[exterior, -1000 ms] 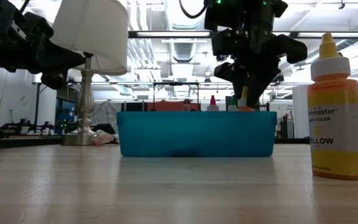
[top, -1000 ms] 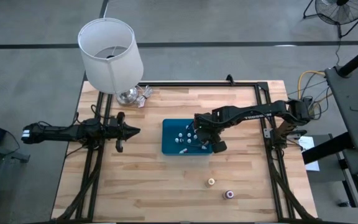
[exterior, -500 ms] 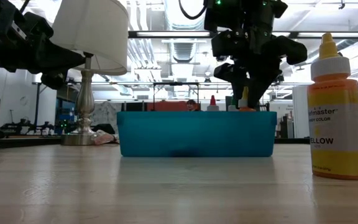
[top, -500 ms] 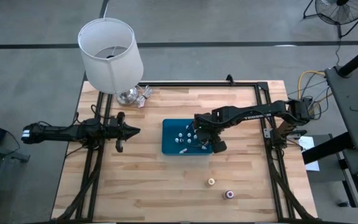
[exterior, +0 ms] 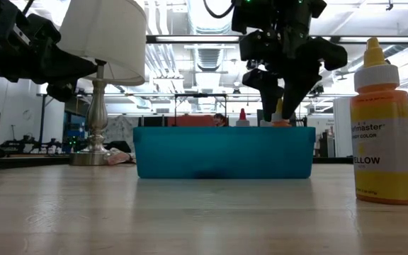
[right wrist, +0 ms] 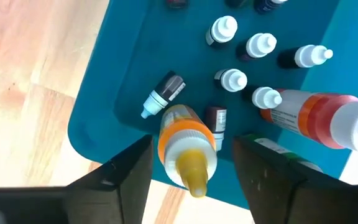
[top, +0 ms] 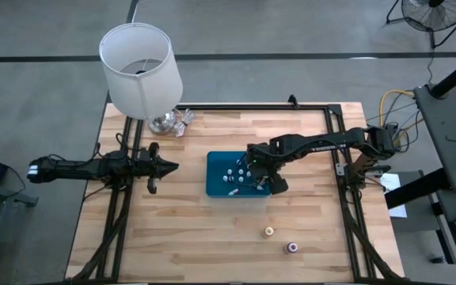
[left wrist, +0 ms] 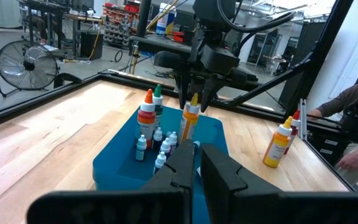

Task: Pick & Place food coloring
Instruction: Put the large yellow food coloring bottle into the blue bin

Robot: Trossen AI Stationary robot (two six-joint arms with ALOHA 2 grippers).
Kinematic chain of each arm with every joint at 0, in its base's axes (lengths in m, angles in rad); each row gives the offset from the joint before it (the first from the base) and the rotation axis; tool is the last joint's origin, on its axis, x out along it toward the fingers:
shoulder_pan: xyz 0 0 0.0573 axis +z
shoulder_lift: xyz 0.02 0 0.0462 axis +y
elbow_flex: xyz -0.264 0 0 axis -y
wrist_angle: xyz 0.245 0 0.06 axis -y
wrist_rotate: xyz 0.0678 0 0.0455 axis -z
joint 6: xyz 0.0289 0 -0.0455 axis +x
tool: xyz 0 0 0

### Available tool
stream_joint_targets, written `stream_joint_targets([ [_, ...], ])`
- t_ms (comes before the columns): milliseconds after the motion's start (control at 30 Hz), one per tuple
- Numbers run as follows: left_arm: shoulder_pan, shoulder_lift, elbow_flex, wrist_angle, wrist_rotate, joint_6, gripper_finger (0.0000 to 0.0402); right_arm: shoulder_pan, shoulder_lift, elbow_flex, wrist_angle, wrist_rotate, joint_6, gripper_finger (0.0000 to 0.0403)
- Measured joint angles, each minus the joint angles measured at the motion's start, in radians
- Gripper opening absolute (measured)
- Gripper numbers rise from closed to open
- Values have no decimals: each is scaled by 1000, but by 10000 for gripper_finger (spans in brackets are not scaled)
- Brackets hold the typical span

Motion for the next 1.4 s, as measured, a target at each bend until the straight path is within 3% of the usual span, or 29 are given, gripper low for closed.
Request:
stream_joint_targets([
  [400,0,0,0,0,0,0,2,-1,-28,23,-20,3,0,231],
  [933,0,0,0,0,0,0,2,6,-62,176,-152,2,23,231],
  [1400,0,0,0,0,0,0,2,103,-151,213,-193,-6,136,228],
])
